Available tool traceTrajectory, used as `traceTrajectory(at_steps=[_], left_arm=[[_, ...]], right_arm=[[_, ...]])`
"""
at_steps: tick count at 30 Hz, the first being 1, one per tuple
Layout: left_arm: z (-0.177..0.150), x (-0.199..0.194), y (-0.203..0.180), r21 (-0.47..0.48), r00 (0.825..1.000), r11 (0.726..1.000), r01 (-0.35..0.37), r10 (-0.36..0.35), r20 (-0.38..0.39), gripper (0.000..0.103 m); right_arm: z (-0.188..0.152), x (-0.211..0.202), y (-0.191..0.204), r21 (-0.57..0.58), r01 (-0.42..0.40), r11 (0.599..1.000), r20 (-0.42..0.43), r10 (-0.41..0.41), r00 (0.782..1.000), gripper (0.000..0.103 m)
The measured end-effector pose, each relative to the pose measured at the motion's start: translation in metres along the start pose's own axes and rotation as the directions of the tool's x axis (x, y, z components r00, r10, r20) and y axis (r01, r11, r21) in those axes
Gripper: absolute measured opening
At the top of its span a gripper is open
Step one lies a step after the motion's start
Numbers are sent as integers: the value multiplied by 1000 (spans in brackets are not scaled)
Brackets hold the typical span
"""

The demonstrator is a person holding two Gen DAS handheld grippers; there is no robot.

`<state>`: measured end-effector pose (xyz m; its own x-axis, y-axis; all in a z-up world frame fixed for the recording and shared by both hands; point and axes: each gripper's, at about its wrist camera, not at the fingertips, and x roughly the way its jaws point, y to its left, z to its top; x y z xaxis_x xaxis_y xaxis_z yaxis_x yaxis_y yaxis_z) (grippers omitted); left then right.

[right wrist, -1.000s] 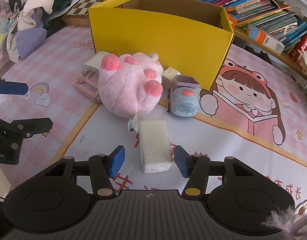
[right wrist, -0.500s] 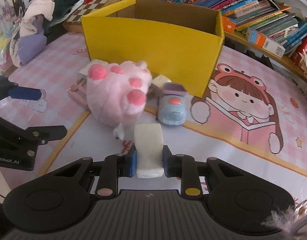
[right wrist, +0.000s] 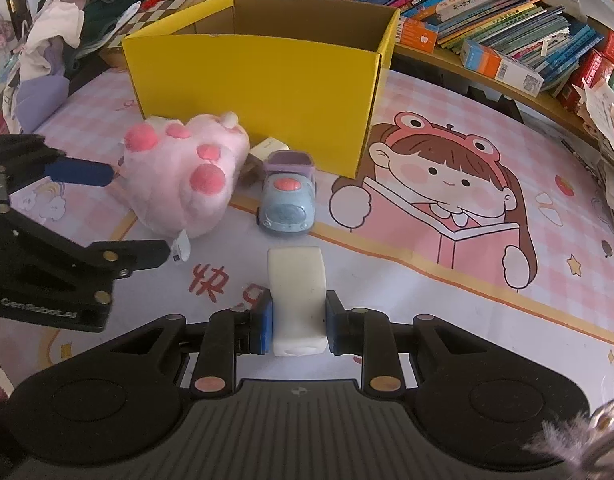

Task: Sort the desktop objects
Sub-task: 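Grasp the pink plush pig with the left tool while the right tool holds the eraser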

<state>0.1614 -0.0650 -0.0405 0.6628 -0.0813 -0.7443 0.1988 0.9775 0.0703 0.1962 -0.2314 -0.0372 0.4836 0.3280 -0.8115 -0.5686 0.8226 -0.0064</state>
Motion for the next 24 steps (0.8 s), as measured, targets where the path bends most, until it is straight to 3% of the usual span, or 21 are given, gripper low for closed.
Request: traceTrajectory(at_steps=[4,14,17,18,19,24], left_arm=[[5,8,-6,27,1000,1000,4,-4,14,88],[19,32,0,-30,1000,1000,5,-5,6,88],[18,35,0,-30,1000,1000,-2,2,-4,83],[17,34,1,-31,1000,999,4,-4,-4,74],[15,33,2,-33,1000,999,10,-10,-4,72],[10,20,6,-48,999,998,32,-32,19,66]], right_arm=[[-4,-4,-3,-3,12,1000,2,-12,1000,23],[-14,-16,-14,37,58,998,4,-58,998,23],[-16,-16,-12,33,53,998,0,-53,999,23],[-16,-16,-11,29,50,998,0,-50,999,23],[-16,-16,-10,27,47,999,1,-47,999,23],[-16,-18,-5,28,41,999,7,-41,999,23]])
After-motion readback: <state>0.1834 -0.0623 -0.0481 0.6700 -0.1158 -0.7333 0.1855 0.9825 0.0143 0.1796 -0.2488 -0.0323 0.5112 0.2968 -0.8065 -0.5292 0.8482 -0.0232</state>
